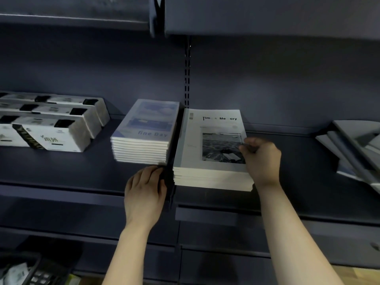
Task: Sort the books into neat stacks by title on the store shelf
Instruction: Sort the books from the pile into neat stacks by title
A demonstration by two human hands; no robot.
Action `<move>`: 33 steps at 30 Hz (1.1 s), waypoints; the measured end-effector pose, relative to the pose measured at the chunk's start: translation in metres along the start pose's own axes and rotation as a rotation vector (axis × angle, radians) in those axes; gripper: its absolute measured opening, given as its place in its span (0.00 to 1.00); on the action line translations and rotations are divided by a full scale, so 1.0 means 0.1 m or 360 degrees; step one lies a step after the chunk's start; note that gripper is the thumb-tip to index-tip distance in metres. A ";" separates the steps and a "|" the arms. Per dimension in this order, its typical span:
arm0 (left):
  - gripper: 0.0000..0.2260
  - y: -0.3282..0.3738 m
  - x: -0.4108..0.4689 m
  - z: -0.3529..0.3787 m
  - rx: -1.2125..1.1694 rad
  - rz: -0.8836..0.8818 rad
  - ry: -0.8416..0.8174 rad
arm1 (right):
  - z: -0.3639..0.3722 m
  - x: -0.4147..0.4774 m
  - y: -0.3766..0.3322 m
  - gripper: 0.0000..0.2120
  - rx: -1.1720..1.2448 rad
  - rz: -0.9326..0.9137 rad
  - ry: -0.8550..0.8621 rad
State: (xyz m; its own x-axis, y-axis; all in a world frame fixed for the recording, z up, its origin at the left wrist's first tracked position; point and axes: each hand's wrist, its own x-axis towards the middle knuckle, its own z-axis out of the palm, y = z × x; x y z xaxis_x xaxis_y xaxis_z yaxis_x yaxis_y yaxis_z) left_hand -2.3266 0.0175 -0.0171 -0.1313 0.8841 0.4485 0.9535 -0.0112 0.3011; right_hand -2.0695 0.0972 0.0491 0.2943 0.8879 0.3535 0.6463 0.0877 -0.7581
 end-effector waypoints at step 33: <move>0.20 2.94 0.06 0.20 -0.0501 0.0475 -0.0174 | -2.29 0.37 1.45 0.10 -0.0414 0.0029 0.0094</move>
State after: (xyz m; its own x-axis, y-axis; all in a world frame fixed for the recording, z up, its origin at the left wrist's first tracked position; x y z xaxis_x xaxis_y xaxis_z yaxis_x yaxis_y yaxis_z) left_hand -2.0417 0.0292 0.0575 0.1826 0.8645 0.4684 0.8142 -0.4000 0.4209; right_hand -1.8043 0.0391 0.0776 0.3434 0.8596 0.3784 0.7974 -0.0540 -0.6010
